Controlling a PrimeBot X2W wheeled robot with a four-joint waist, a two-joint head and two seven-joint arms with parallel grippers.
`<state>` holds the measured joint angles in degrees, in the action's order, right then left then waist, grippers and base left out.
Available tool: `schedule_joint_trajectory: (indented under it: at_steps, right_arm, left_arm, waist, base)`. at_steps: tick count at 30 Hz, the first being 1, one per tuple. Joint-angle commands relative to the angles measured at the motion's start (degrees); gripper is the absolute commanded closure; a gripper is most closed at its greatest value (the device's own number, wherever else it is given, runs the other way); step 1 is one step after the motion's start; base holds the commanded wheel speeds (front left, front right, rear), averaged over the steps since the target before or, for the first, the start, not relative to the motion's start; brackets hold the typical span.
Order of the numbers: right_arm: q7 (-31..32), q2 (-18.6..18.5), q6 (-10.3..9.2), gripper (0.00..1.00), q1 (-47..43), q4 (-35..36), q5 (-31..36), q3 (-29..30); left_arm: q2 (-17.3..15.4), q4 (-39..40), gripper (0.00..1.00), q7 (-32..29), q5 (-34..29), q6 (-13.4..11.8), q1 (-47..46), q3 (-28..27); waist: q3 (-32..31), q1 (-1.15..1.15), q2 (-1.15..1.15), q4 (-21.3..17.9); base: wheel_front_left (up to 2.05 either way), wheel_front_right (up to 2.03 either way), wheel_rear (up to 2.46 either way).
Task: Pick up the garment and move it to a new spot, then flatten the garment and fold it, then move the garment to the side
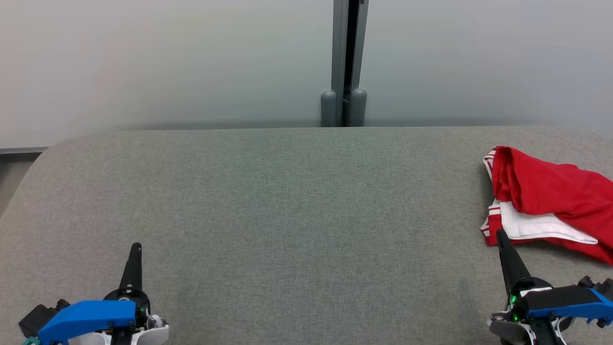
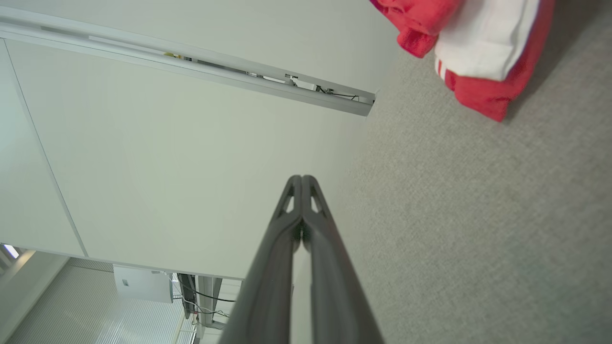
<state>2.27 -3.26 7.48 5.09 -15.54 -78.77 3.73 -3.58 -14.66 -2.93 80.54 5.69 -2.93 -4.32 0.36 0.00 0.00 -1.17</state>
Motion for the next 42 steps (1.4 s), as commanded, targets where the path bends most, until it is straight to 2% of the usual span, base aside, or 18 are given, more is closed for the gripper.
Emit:
schedule_joint_trajectory:
  at_steps: [1, 32, 42]
  right_arm:
    - [0.4, -0.3, 0.02, 1.00, 1.0, 0.6, -1.5, 0.3]
    - [3.9, -0.2, 0.02, 1.00, 1.4, 1.7, -14.3, 2.3]
    - [4.1, -0.1, 0.02, 1.00, 1.4, 1.7, -14.1, 2.4]
  left_arm:
    - [-0.1, 0.5, 1.00, -0.4, 1.2, 0.5, -1.5, -0.3]
    - [0.8, 0.7, 1.00, -3.8, 12.0, 2.1, -3.7, -2.4]
    - [0.8, 0.7, 1.00, -3.8, 11.9, 2.0, -3.7, -2.4]
  waist:
    - [0.0, 0.00, 0.00, 0.1]
    - [-0.2, 0.00, 0.00, 1.1]
    - [-0.2, 0.00, 0.00, 1.2]
  base:
    - [0.00, 0.00, 0.00]
    - [0.00, 0.00, 0.00]
    - [0.00, 0.00, 0.00]
